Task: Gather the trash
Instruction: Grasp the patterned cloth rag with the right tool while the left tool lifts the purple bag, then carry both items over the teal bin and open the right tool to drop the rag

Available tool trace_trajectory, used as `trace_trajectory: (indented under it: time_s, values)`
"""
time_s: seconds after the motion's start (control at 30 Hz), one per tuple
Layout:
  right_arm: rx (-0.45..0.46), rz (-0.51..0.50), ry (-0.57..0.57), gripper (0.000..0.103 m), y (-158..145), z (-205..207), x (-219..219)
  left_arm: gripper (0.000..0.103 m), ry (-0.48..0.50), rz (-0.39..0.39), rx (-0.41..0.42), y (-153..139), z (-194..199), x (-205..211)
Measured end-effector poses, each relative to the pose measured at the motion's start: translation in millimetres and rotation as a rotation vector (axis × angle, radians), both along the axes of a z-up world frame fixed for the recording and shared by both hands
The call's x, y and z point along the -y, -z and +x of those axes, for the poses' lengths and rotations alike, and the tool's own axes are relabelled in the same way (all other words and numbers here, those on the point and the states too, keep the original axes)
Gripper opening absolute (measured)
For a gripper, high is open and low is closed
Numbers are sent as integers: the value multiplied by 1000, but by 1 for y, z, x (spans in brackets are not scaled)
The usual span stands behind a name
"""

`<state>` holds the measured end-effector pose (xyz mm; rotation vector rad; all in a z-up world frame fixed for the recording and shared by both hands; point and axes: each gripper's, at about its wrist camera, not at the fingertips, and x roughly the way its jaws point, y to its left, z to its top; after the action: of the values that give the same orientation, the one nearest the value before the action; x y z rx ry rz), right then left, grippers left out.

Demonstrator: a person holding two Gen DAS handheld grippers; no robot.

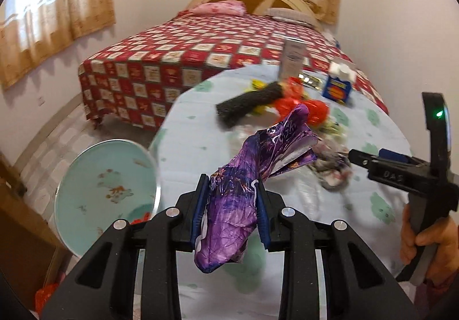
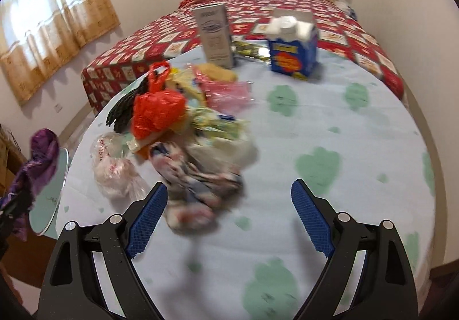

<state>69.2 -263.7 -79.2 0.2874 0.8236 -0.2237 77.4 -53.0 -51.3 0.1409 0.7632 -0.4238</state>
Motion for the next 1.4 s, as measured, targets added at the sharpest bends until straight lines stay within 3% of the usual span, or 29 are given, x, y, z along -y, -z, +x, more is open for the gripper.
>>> trace_trajectory:
  time_s: [0.07,0.2,0.33,0.5,0.63,0.93,1.4]
  values:
    - [-23,-6,-5,86,7,11,-7,30,-22,3,0,0,5,-7]
    - [-66,40,-19,60,24,24,-13,30,-42,14,-5,4,10,-13]
    - [-54,70,-30,34,27,21,-15,31,-58,17,-11,9,12,-18]
    - [-21,62,-42,20,15,9,-19,31,-87,33,-1,10,12,-20]
    - [34,35,-19,20,-4,-7,-21,31,-139,73,29,7,12,-26]
    - [150,3,-35,20,-45,-20,-50,31,-248,75,45,1,13,-56]
    - [163,22,-203,20,-53,10,-129,31,-420,71,54,-4,21,-118]
